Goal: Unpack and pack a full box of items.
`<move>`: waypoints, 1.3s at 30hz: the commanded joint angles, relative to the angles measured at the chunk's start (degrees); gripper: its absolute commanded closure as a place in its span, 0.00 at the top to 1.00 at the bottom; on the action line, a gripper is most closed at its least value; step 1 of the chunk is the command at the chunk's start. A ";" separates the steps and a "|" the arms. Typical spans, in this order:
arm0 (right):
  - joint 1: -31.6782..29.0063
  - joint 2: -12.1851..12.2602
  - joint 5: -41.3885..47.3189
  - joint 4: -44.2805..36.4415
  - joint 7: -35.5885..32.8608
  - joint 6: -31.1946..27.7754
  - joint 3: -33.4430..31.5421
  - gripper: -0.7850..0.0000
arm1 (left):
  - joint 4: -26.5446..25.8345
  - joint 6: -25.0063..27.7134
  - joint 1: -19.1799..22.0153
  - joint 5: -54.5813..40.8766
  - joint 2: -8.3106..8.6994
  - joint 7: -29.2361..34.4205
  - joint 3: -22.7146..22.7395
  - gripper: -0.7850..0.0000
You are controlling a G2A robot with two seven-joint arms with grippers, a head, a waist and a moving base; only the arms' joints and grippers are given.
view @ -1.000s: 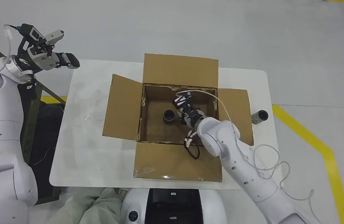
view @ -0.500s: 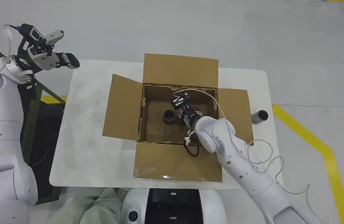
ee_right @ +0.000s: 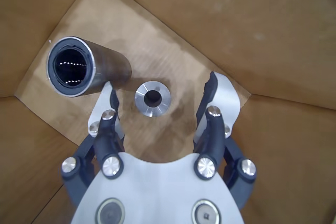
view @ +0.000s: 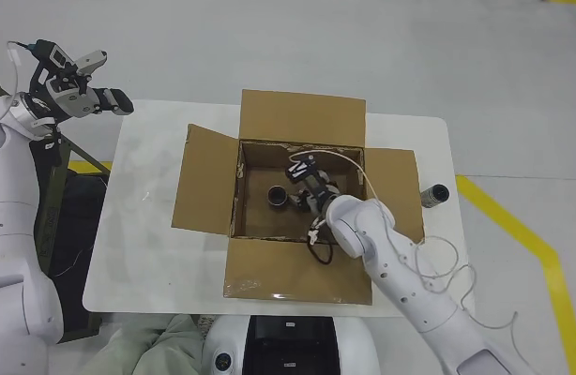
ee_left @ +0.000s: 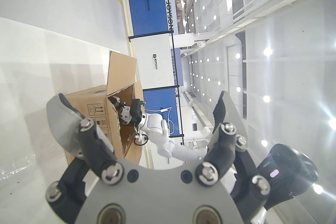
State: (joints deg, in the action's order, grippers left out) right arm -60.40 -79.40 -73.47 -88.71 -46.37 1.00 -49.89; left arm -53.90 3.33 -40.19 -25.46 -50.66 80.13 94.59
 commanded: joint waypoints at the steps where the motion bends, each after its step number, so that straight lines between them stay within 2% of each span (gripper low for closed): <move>1: -0.96 0.27 -0.69 -1.95 -0.18 -0.17 -0.91 0.83 | 0.00 0.00 0.00 0.00 0.00 0.00 0.00 1.00; 14: -7.91 1.76 -2.07 -16.22 -1.18 -2.93 -6.25 0.79 | 0.00 0.00 0.00 0.00 0.00 0.00 0.00 1.00; 25: -17.09 3.59 -0.34 -31.02 -1.08 -7.33 -14.10 0.79 | 0.00 0.00 0.00 0.00 0.00 0.00 0.00 1.00; 39: -26.28 5.40 5.71 -37.18 3.86 -10.49 -28.12 0.78 | 0.00 0.00 0.00 0.00 0.00 0.00 0.00 1.00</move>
State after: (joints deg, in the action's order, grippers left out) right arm -86.19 -74.09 -68.32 -125.66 -42.81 -9.38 -76.89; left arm -53.90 3.33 -40.19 -25.46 -50.66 80.13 94.59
